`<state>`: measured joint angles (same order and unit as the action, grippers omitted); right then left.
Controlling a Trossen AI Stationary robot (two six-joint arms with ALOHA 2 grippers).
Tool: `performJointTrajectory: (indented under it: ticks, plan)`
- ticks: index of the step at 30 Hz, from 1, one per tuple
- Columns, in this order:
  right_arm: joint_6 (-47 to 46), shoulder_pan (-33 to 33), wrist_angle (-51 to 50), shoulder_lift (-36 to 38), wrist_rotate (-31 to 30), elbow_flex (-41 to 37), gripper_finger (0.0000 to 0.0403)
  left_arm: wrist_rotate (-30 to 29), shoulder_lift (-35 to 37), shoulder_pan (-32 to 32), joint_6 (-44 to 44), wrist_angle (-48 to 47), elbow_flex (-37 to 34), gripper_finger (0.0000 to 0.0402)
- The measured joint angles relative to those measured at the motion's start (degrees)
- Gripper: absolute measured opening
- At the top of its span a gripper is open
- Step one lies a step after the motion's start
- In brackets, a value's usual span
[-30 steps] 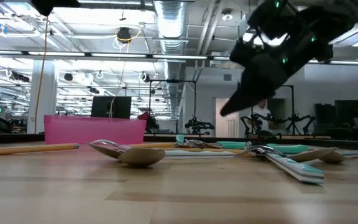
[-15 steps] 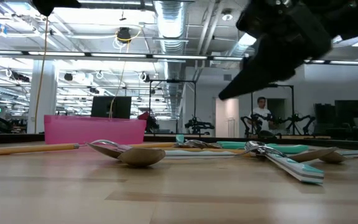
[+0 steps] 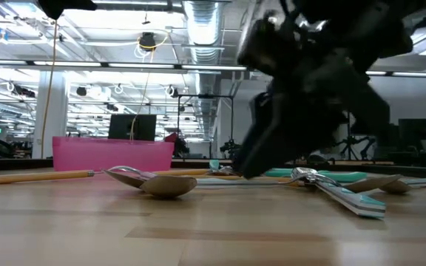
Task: Sort silverware by color (type)
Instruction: Put the blue patterned spoon into the blue bin
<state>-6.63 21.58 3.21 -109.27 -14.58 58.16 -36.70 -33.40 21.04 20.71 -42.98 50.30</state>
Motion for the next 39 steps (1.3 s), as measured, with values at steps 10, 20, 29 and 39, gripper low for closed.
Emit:
performJointTrajectory:
  ticks: [10,20,29,39]
  plan:
    - [-4.86,-0.85,-2.94,-3.39,4.41,1.89,0.0217,0.01,-0.11,0.00,-0.01,-0.15,0.00,0.0226]
    - [-6.94,-1.77,-5.48,-3.37,5.50,1.87,0.0125,0.01,-0.10,0.00,0.00,-0.15,0.00,0.0226]
    - [-8.29,-1.90,-5.62,-3.39,5.46,1.79,0.0063,0.03,-0.10,0.00,0.00,-0.15,0.00,0.0226]
    - [-8.57,-1.73,-2.09,-2.68,4.95,1.53,0.0060,0.06,-0.10,-0.01,0.02,-0.15,0.00,0.0226]
